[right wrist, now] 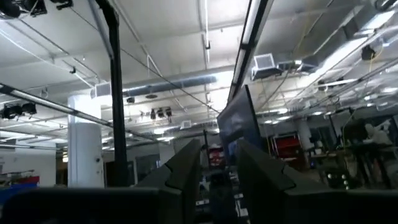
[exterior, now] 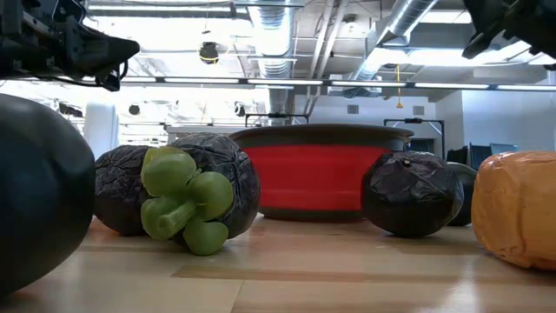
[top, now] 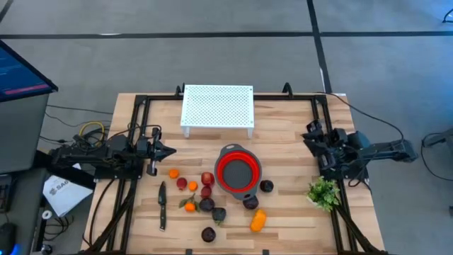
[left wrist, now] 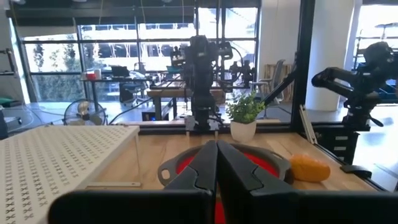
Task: Pick & Place Fruit
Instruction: Put the red strainer bowl on the shelf
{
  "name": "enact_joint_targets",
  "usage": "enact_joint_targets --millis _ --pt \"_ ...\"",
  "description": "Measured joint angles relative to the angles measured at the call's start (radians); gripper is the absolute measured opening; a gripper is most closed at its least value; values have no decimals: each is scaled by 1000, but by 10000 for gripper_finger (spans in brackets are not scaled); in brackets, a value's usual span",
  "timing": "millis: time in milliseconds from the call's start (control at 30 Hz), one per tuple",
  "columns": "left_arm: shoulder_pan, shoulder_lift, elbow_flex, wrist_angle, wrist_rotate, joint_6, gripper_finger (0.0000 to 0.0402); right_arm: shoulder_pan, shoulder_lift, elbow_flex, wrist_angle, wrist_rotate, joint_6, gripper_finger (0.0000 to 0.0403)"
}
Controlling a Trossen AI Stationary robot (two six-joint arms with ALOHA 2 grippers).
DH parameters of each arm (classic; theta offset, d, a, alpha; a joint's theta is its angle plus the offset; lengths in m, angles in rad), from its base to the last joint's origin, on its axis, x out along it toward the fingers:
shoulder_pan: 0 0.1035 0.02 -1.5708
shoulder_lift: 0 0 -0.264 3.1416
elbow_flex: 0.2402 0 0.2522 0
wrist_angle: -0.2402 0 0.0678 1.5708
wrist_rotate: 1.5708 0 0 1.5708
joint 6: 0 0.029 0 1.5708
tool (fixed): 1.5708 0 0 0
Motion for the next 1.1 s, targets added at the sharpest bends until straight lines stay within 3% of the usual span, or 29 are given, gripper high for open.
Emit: enact_joint_targets --millis 167,467,567,667,867,1000,1100 --pt "0 0 0 5 -20 0 1 -5 232 56 15 62 65 98" --pt "0 4 0 12 -20 0 1 -64 710 293 -56 135 107 98" --pt "0 14 0 12 -21 0 1 -88 828 427 -277 135 163 99" --pt "0 31 0 14 -21 0 1 -113 927 597 -609 136 195 111" --pt "0 83 0 21 -21 -3 1 -150 1162 918 -1167 132 238 181" --pt "0 122 0 33 -21 -3 1 -156 1338 1046 -1354 72 240 236" --pt "0 148 0 41 -20 -7 1 -149 1449 1108 -1405 27 232 256"
